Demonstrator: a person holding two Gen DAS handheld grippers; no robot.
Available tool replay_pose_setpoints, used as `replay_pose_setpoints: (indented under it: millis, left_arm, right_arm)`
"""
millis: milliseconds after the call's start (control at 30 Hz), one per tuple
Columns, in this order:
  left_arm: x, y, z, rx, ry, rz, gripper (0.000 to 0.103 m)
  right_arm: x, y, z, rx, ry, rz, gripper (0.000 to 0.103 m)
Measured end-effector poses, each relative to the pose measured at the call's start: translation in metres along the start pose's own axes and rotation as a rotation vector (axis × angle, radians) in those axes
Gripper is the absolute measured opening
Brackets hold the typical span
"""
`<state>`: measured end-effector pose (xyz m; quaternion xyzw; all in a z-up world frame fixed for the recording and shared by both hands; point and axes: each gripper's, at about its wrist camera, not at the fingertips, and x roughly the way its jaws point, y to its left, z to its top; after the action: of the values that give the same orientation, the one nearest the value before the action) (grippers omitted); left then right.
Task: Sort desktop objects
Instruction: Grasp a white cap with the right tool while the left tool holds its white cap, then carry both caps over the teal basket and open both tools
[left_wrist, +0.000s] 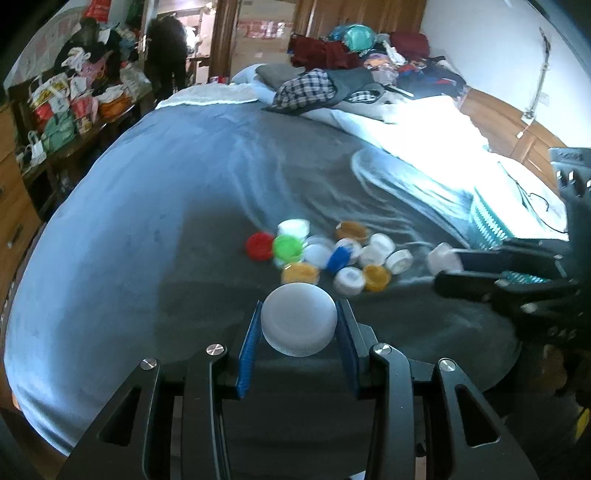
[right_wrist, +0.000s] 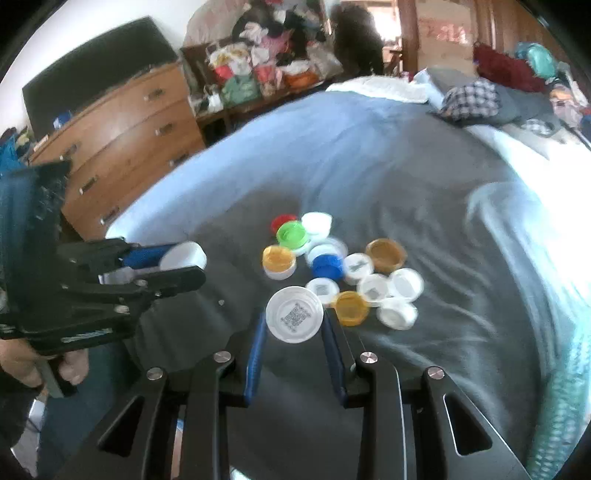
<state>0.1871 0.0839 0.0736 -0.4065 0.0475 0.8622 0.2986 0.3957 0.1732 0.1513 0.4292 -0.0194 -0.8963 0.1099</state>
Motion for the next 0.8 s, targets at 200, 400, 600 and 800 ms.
replay_pose_setpoints:
  millis: [200, 400, 600, 800]
  left_arm:
    - [-0.005, -0.041, 0.023, 0.058, -0.033, -0.025, 0.034]
    - [-0.008, -0.092, 0.051, 0.133, -0.063, -0.064, 0.034]
    - [-0.005, -0.155, 0.082, 0.231, -0.086, -0.129, 0.034]
    - [0.005, -0.223, 0.106, 0.327, -0.099, -0.197, 0.034]
  right_arm:
    - [-0.058, -0.029, -0.002, 0.057, -0.053, -0.067, 0.033]
    - [-0.106, -0.06, -0.008, 0.096, -0.102, -0.141, 0.033]
    - [-0.149, -0.103, -0.016, 0.157, -0.144, -0.227, 0.033]
    - [-0.187, -0.146, -0.028, 0.219, -0.167, -0.309, 0.033]
